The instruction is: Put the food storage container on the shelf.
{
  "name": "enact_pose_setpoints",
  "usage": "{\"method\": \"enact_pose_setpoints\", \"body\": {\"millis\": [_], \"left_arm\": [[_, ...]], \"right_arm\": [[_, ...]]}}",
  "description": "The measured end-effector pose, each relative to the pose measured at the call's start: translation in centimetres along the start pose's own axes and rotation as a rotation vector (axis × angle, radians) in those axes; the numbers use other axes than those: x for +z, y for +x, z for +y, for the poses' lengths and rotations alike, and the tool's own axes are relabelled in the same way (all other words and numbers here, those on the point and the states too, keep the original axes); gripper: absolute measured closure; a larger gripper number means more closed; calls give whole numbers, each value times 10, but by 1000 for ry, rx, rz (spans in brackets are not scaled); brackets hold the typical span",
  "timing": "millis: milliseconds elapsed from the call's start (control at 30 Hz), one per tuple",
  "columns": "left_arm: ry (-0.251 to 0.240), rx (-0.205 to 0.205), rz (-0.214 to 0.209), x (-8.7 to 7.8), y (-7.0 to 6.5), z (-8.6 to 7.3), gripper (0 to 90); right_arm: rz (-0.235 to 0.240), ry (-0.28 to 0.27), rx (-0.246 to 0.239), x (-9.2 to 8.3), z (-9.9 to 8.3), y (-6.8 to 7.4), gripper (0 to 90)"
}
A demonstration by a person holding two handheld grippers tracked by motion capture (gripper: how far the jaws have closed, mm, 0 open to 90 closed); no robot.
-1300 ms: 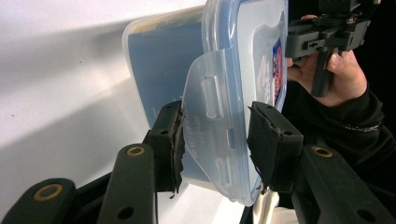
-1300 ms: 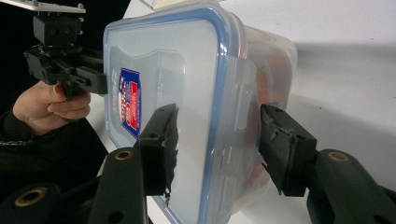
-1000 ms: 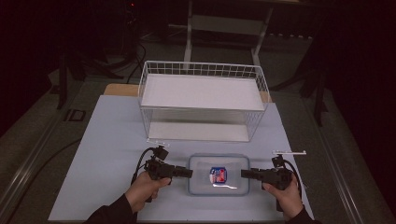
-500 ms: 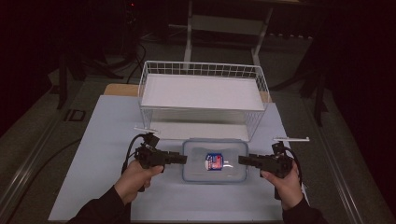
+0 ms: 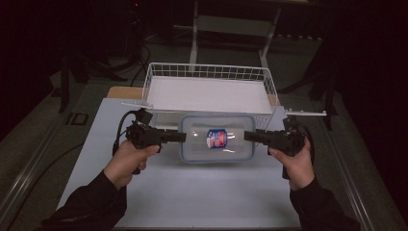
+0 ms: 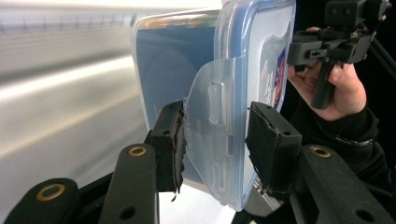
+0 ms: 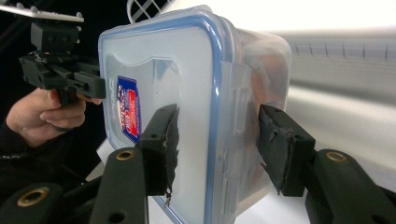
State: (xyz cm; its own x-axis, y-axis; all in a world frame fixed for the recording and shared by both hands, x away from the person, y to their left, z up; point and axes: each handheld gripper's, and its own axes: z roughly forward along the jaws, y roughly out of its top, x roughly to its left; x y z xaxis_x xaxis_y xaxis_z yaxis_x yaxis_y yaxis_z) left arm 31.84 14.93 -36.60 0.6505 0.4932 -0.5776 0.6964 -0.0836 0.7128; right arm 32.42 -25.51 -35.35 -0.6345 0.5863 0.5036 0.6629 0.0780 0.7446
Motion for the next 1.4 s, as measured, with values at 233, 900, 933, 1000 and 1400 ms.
{"method": "enact_pose_setpoints", "body": {"millis": [233,900,933,1000,1400], "left_arm": [[-37,18,18,-14,-4,34,574],[-84,-45,58,-2,32,99,566],[-80,-44,64,-1,33,101,566],[-73,-49,66,1,37,105,565],[-118,-104,44,6,55,108,557]], "right_arm": [[6,-32,-17,1,37,8,491],[-22,-78,32,26,105,-21,487],[-22,-80,44,27,105,-24,487],[-24,-80,52,30,106,-29,486],[-31,-79,80,39,111,-39,493]]}}
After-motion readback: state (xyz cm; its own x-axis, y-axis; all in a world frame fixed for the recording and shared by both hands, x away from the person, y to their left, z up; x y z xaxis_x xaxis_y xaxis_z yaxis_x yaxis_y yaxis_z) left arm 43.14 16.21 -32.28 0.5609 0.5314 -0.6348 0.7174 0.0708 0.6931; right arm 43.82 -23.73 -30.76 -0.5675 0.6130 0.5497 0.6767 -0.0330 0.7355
